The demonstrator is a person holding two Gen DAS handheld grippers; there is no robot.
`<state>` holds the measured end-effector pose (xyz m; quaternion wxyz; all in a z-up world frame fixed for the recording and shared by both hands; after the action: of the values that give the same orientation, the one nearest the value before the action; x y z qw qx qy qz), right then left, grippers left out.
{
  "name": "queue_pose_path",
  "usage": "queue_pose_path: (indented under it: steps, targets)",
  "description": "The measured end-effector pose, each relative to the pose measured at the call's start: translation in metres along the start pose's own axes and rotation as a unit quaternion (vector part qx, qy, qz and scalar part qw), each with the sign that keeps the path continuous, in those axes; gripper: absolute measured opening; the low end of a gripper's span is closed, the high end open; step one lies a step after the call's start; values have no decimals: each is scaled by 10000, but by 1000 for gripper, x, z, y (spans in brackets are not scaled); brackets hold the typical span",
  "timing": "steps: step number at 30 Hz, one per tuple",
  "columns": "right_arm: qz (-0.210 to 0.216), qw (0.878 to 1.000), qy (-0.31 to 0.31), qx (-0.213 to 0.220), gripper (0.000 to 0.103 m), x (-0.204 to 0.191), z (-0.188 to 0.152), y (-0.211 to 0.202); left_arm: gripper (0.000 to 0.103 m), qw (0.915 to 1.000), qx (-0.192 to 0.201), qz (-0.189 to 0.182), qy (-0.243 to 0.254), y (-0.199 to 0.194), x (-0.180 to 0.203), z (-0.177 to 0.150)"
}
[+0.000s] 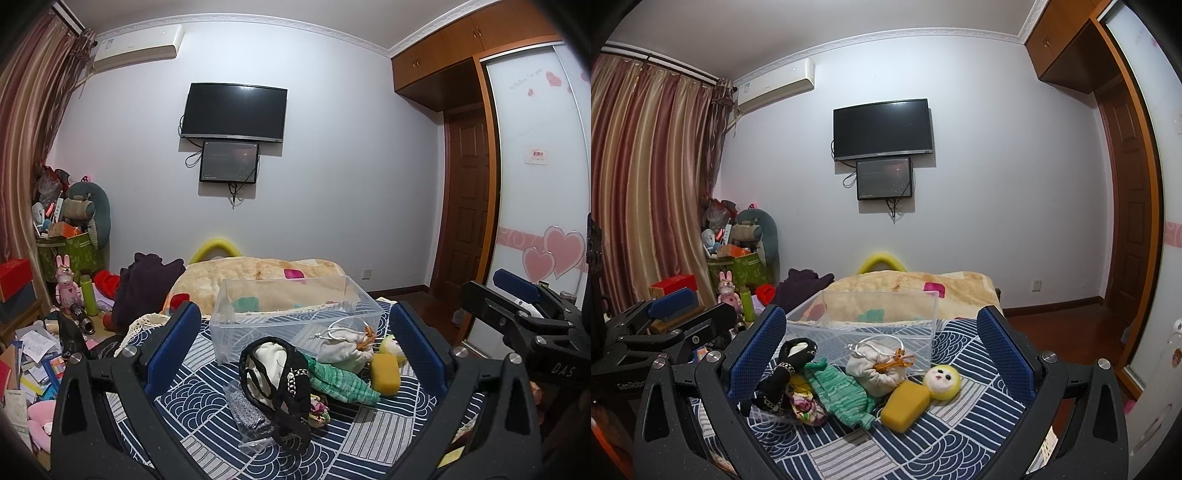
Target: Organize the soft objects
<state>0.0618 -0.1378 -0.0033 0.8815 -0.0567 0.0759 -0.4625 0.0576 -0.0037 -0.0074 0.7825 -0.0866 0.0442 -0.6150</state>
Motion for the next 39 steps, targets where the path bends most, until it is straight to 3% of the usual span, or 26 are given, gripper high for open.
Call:
queue_pose_path:
  steps: [12, 17, 20, 22, 34, 39]
  targets:
    - [-5, 10000, 4, -6, 103, -1, 0, -1, 103, 9999, -117, -6, -23, 6, 0, -4]
    - [39, 9999, 62, -98, 103, 4, -5, 3, 103, 9992, -341, 199, -50, 20, -5, -13]
    - [123, 9995, 176, -225, 95, 10, -12, 9, 100, 9983, -539, 152, -170, 31, -10, -22]
    - [151, 9989, 224, -372, 87, 14, -18, 16, 86, 9974, -678, 189, -141, 38, -12, -28]
    - [129, 9908, 538, -1238, 67, 34, -65, 47, 85, 9888, -1478, -70, -188, 77, -7, -75]
    - [108, 9859, 701, -1518, 63, 41, -80, 53, 72, 9853, -1695, -85, -185, 89, -8, -90]
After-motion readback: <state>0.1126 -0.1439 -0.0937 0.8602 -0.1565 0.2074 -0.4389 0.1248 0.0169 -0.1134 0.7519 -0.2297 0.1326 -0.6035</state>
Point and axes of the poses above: each gripper's, at about its wrist camera, not at the fingertips, and y roughly the way its jaws point, x to its right, z to its top, the point moved 7 cm from there along y, roughly the way its jaws point, and after that the axes turned 13 degrees about z, right-handed, at the moved point
